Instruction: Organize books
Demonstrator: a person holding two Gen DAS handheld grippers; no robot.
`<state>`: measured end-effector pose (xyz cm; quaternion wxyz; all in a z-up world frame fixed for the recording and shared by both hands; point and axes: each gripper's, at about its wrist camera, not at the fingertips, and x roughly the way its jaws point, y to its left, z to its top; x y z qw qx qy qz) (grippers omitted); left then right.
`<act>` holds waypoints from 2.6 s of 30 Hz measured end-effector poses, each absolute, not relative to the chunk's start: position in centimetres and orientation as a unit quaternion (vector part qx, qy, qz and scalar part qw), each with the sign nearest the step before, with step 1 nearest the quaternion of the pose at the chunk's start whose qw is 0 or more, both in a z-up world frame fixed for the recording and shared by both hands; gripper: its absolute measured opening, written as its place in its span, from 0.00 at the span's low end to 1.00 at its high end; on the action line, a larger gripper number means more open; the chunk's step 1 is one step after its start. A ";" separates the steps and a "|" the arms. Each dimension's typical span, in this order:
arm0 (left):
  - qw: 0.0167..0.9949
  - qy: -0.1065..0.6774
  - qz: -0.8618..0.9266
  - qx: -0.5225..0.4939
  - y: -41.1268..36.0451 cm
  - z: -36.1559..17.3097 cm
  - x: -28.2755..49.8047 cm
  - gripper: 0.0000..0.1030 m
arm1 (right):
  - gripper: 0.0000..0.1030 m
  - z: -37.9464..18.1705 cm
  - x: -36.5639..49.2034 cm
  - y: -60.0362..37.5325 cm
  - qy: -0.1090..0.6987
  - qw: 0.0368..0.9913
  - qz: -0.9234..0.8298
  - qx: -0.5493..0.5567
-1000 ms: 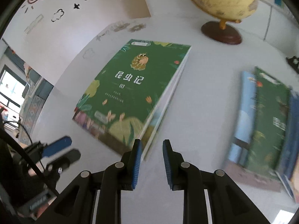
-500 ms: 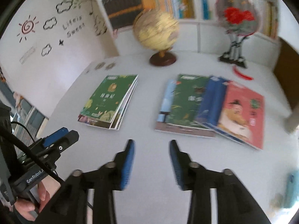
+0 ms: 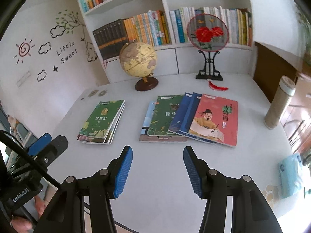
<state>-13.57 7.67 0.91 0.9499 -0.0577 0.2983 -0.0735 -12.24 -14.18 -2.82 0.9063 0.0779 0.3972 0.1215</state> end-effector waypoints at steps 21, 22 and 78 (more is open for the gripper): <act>0.835 0.438 -0.326 -0.067 -4.0 -10.8 7.9 0.76 | 0.51 -15.8 2.2 -26.5 0.475 0.856 0.004 0.206; 0.834 0.439 -0.328 -0.061 -4.8 -11.2 8.5 0.76 | 0.51 -16.4 3.2 -27.3 0.476 0.854 -0.007 0.211; 0.824 0.504 -0.253 -0.050 -2.9 -17.8 16.5 0.71 | 0.51 -22.8 13.3 -25.9 0.529 0.832 0.006 0.164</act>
